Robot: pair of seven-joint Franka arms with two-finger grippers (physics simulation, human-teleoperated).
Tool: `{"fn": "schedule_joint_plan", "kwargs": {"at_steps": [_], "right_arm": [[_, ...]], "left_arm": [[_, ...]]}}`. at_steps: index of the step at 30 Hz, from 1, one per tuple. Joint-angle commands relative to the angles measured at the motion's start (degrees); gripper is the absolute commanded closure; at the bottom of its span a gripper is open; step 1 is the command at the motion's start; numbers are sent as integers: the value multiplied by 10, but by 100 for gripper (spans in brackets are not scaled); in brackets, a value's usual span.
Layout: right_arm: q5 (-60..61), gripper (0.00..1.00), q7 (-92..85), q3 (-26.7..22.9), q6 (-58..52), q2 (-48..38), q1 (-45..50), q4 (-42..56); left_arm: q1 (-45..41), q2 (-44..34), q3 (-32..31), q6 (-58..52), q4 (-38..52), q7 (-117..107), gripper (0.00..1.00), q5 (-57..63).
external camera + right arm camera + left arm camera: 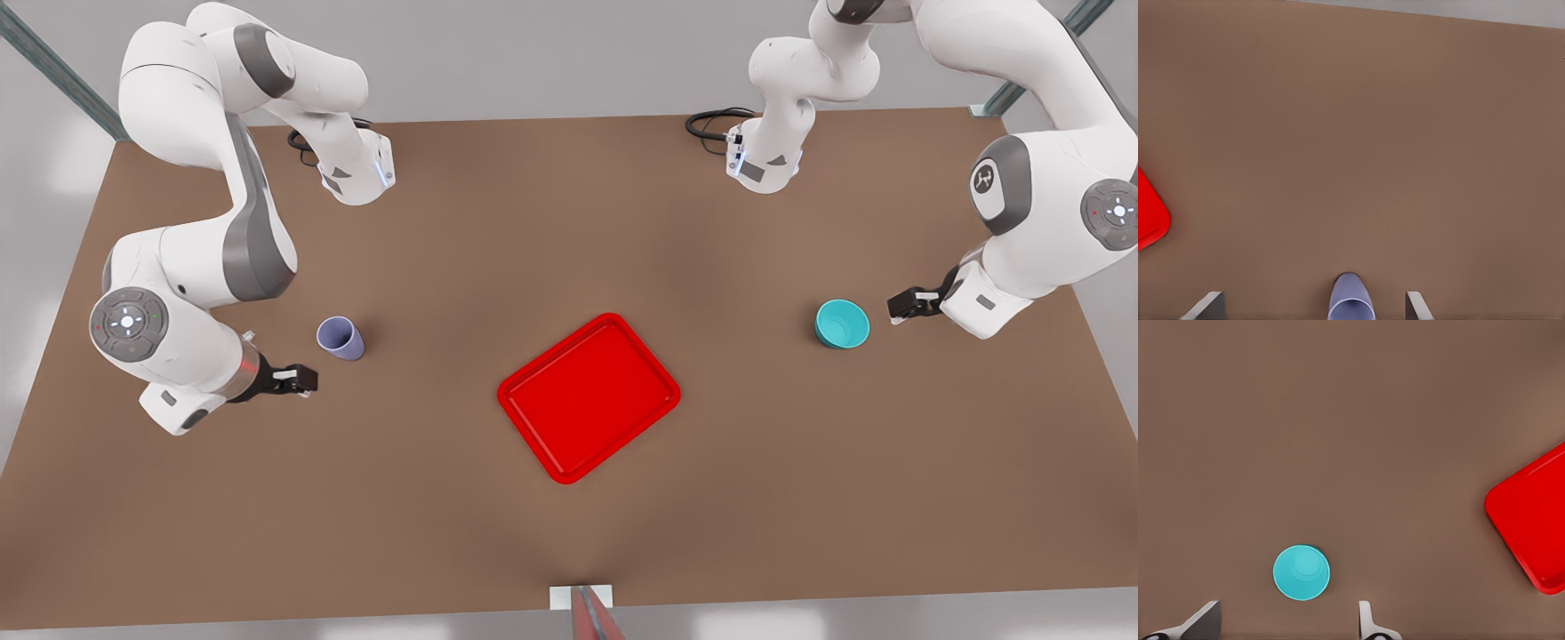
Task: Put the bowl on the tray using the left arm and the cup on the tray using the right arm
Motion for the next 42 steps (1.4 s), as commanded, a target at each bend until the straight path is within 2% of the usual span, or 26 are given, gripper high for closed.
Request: {"fn": "schedule_joint_plan", "kwargs": {"at_steps": [1, 4, 6, 7, 10, 12, 15, 16, 22, 34, 35, 36, 42], "right_arm": [[-1, 0, 0, 0, 0, 0, 0, 0], [-1, 0, 4, 0, -6, -2, -9, -17], [-6, 0, 11, 0, -4, -20, -13, -73], [-3, 0, 12, 3, 3, -52, -27, -123], [19, 0, 42, 4, 104, -163, -48, -301], [44, 0, 41, 5, 126, -202, -69, -363], [43, 0, 35, 4, 120, -200, -70, -343], [44, 0, 34, 3, 108, -198, -77, -317], [44, 0, 37, 3, 106, -198, -75, -311], [44, 0, 37, 3, 106, -196, -75, -298], [44, 0, 37, 3, 106, -196, -76, -298], [44, 0, 37, 3, 106, -195, -73, -294], [44, 0, 37, 3, 106, -194, -74, -295]], "left_arm": [[1, 0, 0, 0, 0, 0, 0, 0], [5, 1, 0, 0, -7, 3, 0, 0], [71, 1, 1, 65, -113, 90, 0, -61], [103, 13, 1, 96, -165, 133, 0, -116], [145, 81, 1, 189, -198, 284, 0, -168], [161, 95, 1, 257, -255, 370, 0, -219], [180, 138, 1, 285, -272, 464, 0, -267], [182, 139, 1, 300, -288, 475, 0, -267], [182, 133, 2, 317, -337, 513, 0, -269], [182, 151, 3, 318, -356, 512, 0, -268], [181, 152, 3, 323, -356, 512, 17, -267], [181, 156, 3, 328, -356, 512, 49, -267], [182, 163, 3, 329, -356, 508, 50, -267]]}}
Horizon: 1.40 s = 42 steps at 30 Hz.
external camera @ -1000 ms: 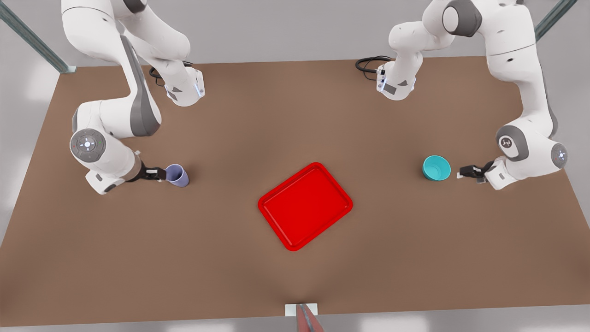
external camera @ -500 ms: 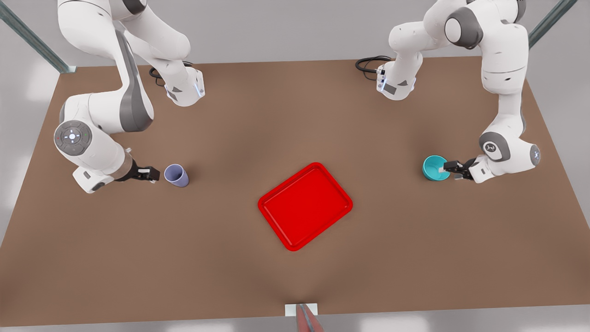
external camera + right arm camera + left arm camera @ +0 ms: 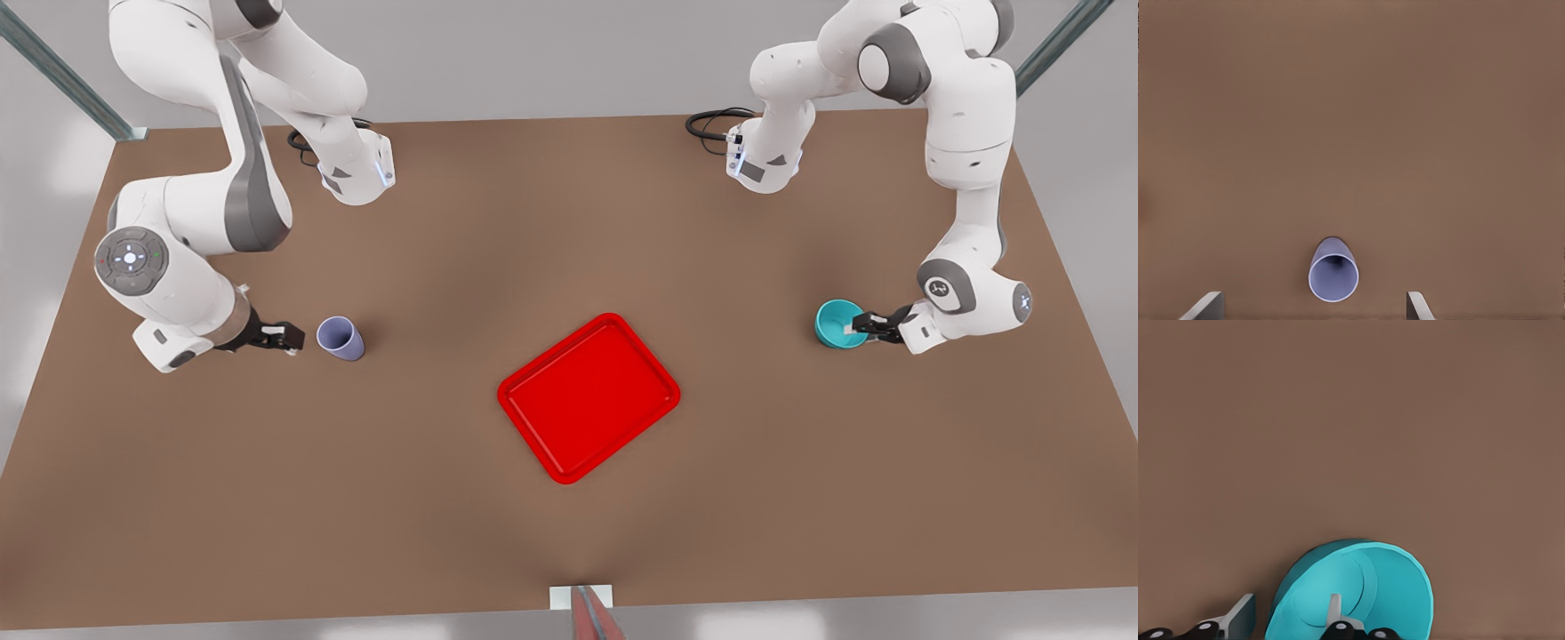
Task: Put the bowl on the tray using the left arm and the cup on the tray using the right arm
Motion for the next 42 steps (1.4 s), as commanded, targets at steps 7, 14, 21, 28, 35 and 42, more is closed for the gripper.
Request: {"fn": "schedule_joint_plan", "kwargs": {"at_steps": [7, 14, 21, 28, 35, 42], "right_arm": [[0, 0, 0, 0, 0, 0, -1, -1], [0, 0, 0, 0, 0, 0, -1, -1], [0, 0, 0, 0, 0, 0, -1, 0], [0, 0, 0, 0, 0, 0, -1, 0], [-3, 0, 4, 0, 2, 17, 9, 22], [-7, 0, 4, 0, 11, 64, 21, 59]], "left_arm": [[-3, 6, 0, 3, 0, -4, 79, 0], [-14, 6, 0, 14, 1, -4, 79, 0], [-27, -41, -2, -110, 80, -119, 79, -2], [-296, -10, -2, -81, 221, -578, 79, -42], [-483, 52, -2, -3, 223, -742, 79, -102], [-504, 93, -4, 16, 224, -741, 79, -145]]}}
